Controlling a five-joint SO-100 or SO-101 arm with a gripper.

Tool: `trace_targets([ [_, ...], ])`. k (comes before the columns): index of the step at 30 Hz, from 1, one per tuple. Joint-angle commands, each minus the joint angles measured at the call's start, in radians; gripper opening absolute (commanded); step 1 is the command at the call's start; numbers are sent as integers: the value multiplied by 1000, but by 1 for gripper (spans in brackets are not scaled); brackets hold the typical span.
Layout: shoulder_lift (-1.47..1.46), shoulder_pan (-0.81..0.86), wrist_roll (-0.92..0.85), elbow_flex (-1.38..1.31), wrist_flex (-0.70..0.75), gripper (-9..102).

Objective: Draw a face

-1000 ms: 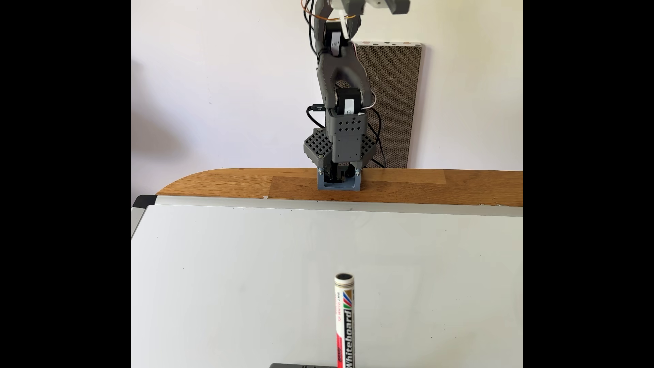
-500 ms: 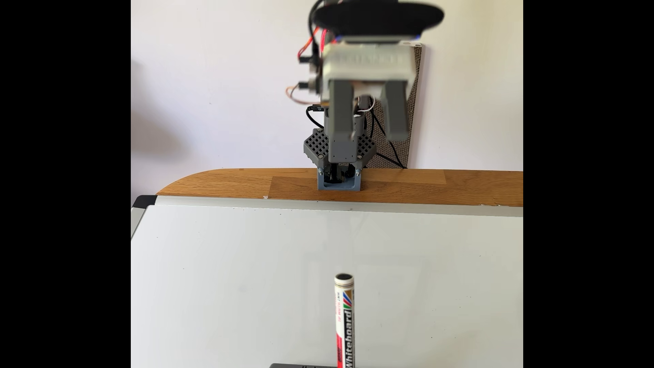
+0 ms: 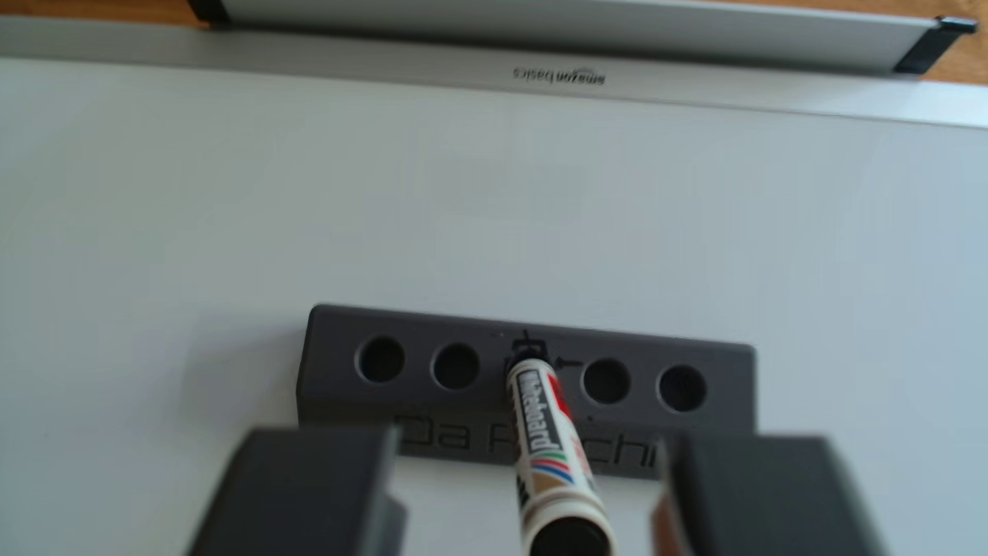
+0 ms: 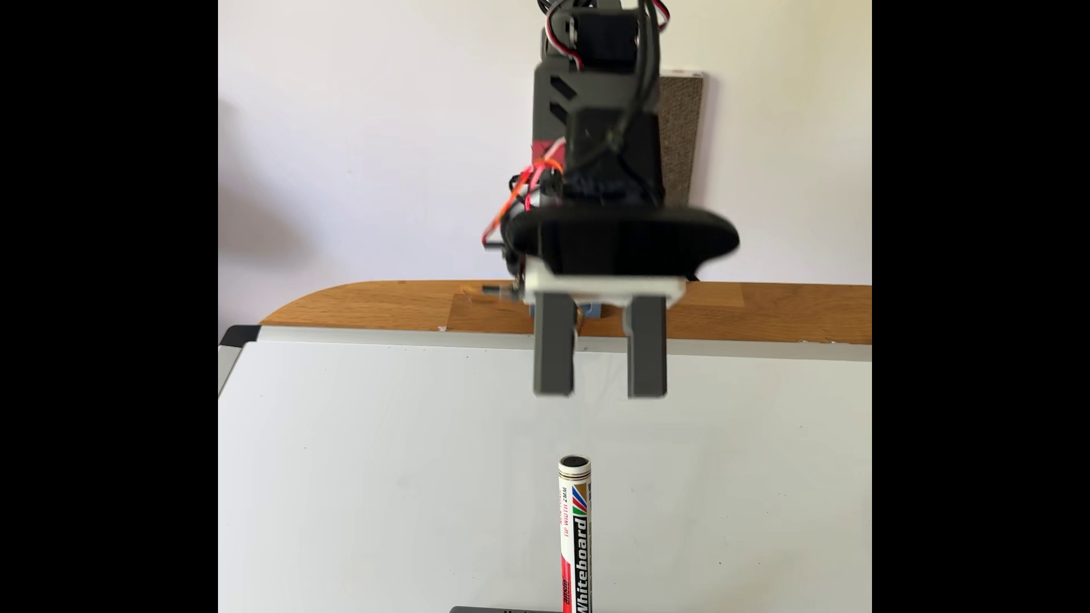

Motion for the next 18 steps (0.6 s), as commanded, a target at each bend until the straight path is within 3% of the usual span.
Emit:
trace_targets([
  [1,-2,-12,-12,-78,-18,100],
  [18,-110,3,-57,-78,-89,100],
])
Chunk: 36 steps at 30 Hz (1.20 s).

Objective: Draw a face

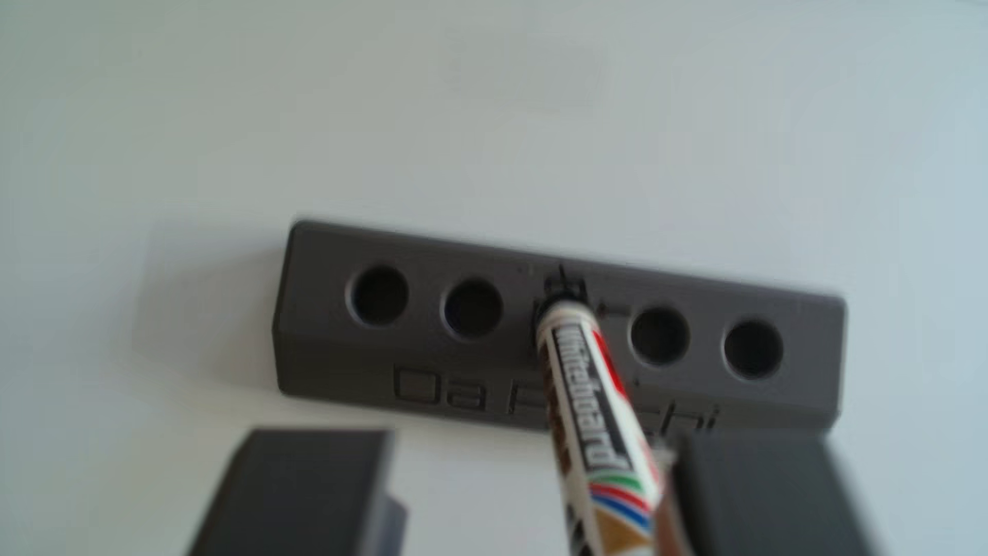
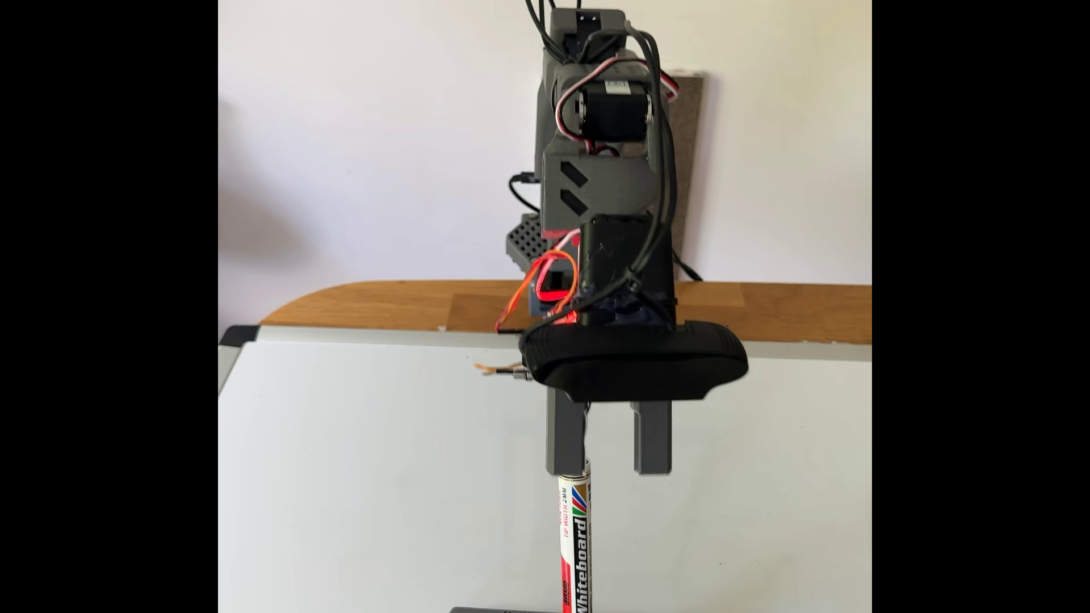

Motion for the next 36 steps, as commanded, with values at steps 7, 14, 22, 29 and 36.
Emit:
trace_targets([
  [7,-15,55,-31,-80,-40,100],
  [14,-21,64,-32,-80,-37,100],
  [22,-21,55,-32,-67,-23,100],
  [29,-21,52,-40,-67,11,100],
  [36,-21,51,-67,-72,51,100],
])
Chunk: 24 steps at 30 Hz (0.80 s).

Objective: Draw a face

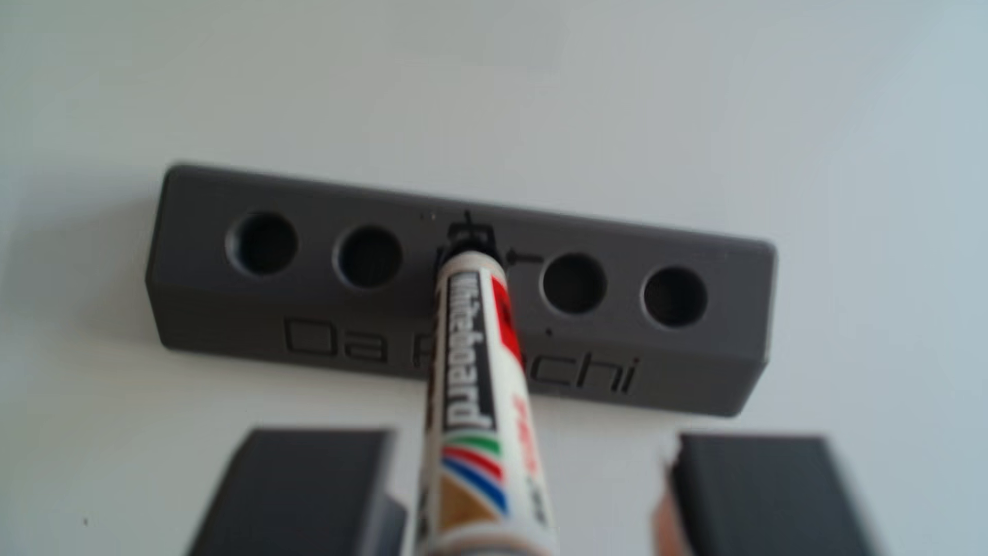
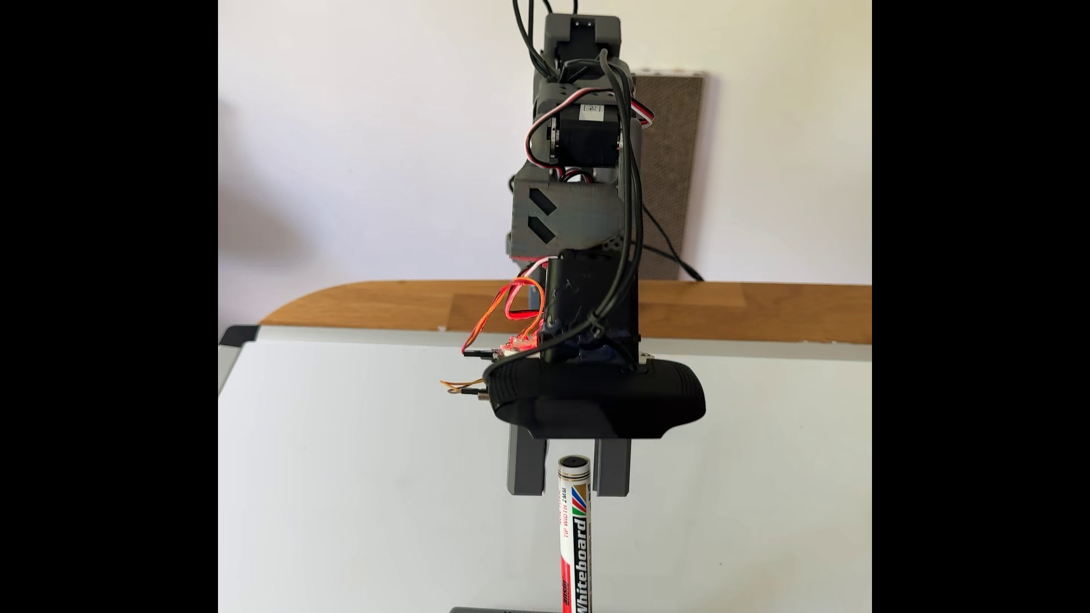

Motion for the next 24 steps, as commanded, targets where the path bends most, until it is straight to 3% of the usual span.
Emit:
trace_targets([
  [1,25,-3,-9,-71,3,100],
  [24,26,-2,-74,-77,51,100],
])
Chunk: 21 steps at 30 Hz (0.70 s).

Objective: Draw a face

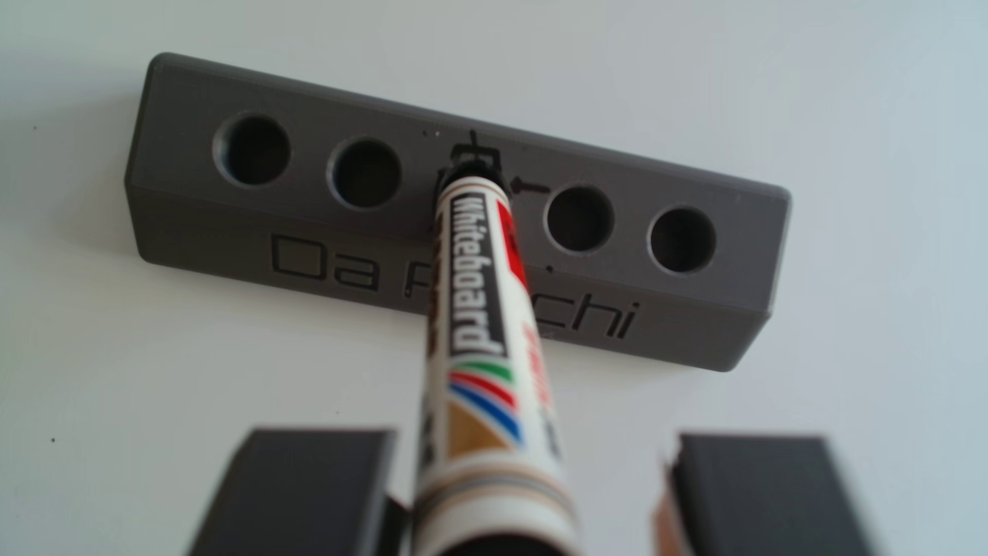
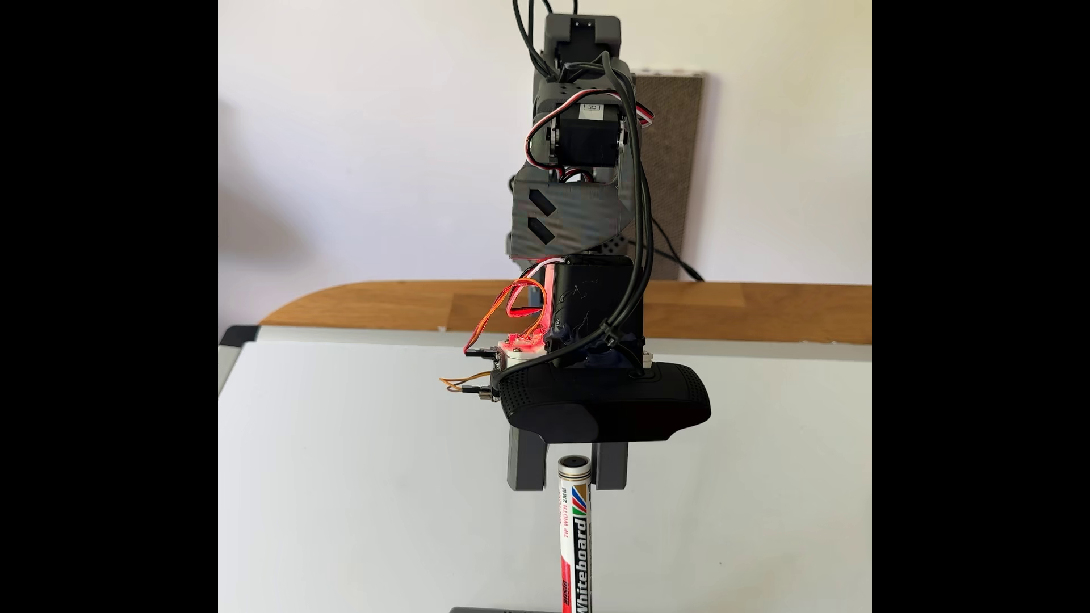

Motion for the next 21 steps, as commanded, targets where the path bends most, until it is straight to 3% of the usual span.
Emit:
trace_targets([
  [1,25,-3,-6,-77,-2,100],
  [5,25,-2,-6,-78,-2,98],
  [12,31,-3,-25,-78,-11,86],
  [21,26,-3,-55,-78,2,85],
])
